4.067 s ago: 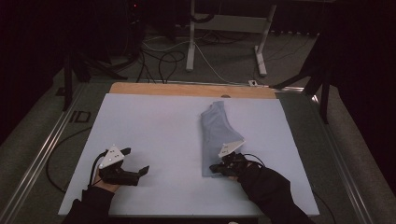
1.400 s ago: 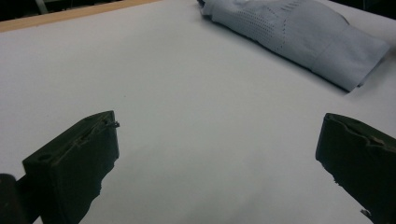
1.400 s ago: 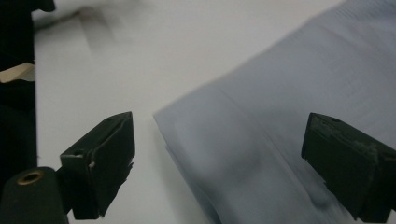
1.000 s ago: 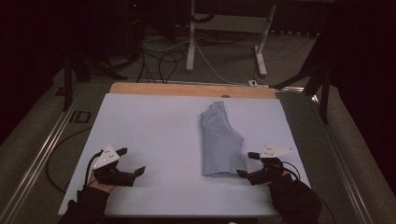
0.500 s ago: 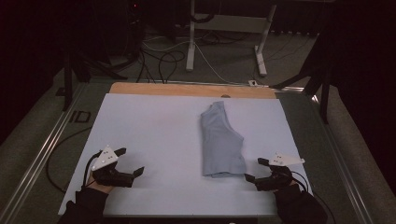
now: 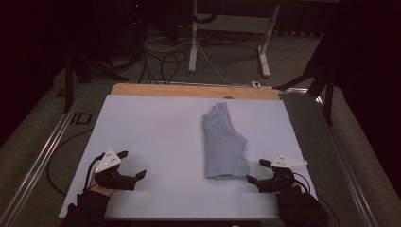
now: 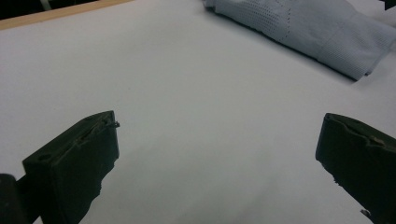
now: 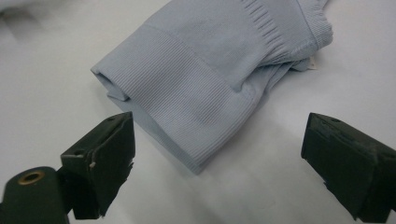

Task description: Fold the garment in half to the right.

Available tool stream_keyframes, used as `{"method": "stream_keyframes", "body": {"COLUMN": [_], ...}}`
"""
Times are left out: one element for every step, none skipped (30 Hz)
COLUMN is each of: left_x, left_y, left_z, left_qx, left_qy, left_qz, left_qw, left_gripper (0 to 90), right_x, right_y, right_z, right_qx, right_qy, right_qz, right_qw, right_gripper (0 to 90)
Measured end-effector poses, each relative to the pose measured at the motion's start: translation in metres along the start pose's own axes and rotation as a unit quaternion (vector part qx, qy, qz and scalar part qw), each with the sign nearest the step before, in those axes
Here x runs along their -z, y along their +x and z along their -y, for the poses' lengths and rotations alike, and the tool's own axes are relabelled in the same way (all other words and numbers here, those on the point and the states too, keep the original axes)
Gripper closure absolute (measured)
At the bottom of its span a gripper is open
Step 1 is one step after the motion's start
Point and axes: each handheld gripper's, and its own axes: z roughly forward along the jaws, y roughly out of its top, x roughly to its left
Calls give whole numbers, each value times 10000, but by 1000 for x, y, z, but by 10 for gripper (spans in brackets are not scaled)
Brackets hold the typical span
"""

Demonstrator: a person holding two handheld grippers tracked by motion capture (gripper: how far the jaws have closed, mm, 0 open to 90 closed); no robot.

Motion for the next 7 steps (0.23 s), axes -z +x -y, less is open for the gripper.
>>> {"method": "stream_keyframes", "body": {"left_x": [0, 0, -1, 0, 0, 0, 0], "left_y": [0, 0, 0, 0, 0, 0, 0], "left_z": [0, 0, 0, 0, 0, 0, 0], "left_qx": [-3, -8, -4, -3, -2, 0, 0], "left_qy": [5, 10, 9, 3, 0, -10, -10], "left_qz": [1, 11, 15, 9, 3, 8, 8], "left_qw": [10000, 10000, 10000, 10000, 10000, 10000, 10000], "left_gripper": [3, 3, 3, 3, 4, 3, 3], "right_x": [0, 0, 0, -1, -1, -1, -1], "right_y": [0, 0, 1, 1, 1, 1, 1], "right_z": [0, 0, 0, 0, 0, 0, 0], "right_qx": [-7, 12, 28, 26, 34, 39, 50], "right_qy": [11, 8, 3, -4, -2, -2, -5], "right_qz": [10, 12, 5, 8, 20, 18, 14], "right_qw": [10000, 10000, 10000, 10000, 10000, 10000, 10000], "right_gripper": [98, 98, 98, 98, 98, 98, 98]}}
